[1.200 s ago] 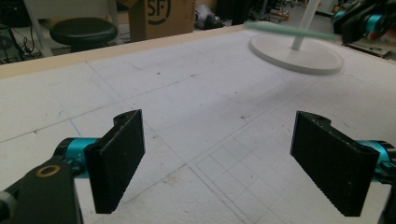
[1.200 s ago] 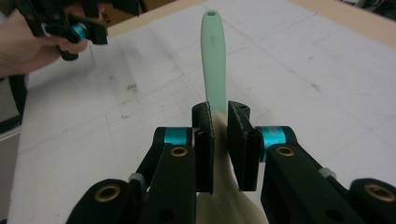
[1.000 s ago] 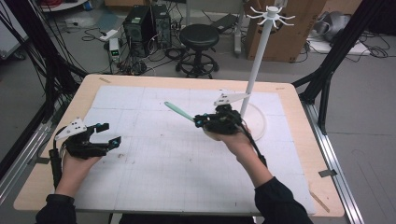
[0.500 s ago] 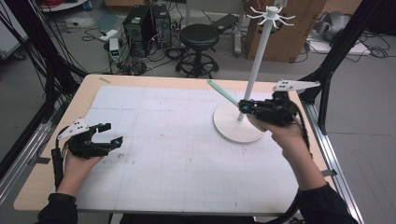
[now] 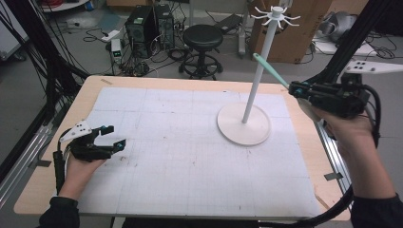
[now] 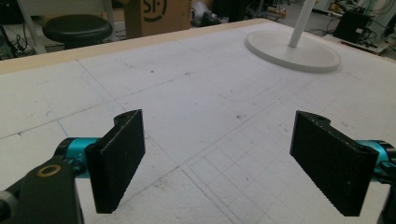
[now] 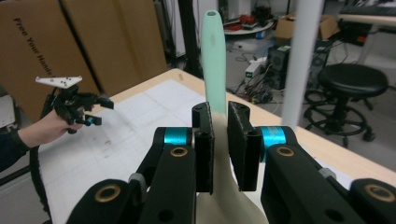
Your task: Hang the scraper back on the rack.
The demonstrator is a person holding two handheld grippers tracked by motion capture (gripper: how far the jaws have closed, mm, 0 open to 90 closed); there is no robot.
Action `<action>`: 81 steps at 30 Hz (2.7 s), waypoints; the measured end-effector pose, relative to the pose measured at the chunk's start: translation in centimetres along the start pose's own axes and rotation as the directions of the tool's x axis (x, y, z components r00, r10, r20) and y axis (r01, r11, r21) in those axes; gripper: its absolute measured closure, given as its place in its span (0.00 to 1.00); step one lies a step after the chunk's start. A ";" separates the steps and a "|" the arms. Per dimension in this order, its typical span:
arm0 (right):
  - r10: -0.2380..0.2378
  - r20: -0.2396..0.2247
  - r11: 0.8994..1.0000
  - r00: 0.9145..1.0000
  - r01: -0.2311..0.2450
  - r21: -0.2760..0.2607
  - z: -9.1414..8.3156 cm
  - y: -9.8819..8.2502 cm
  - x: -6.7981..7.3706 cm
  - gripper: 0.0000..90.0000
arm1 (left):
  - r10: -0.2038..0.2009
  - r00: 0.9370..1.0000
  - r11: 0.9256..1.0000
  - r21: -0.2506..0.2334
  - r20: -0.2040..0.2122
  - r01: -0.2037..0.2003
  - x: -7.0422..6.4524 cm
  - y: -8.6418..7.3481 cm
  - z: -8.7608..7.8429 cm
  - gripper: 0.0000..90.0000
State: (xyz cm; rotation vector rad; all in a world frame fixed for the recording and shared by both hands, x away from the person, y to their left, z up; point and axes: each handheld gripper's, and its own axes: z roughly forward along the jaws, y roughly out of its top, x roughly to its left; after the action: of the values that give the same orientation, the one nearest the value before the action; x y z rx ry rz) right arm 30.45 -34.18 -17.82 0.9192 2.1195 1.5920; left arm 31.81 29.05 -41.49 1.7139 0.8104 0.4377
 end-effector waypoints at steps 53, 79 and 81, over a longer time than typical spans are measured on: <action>0.008 0.137 0.999 0.990 -0.003 -0.043 -5.4 4.1 -3.7 0.90 | 0.006 1.000 1.000 0.029 0.008 -0.006 -0.1 -0.1 0.2 0.21; 0.010 0.144 1.000 0.990 -0.013 0.020 -1.8 2.9 -3.9 0.67 | 0.010 1.000 0.999 0.034 0.012 -0.011 -0.2 -0.1 0.3 0.21; 0.010 0.136 1.000 0.991 -0.014 0.027 -1.3 2.6 -3.9 0.64 | 0.010 1.000 0.999 0.034 0.012 -0.010 -0.2 -0.1 0.2 0.21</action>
State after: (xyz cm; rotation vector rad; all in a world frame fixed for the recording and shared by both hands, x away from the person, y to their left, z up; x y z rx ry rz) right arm 33.25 -37.29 -15.40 1.0203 2.0509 1.4651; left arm 31.82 28.77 -41.66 1.7514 0.8058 0.4224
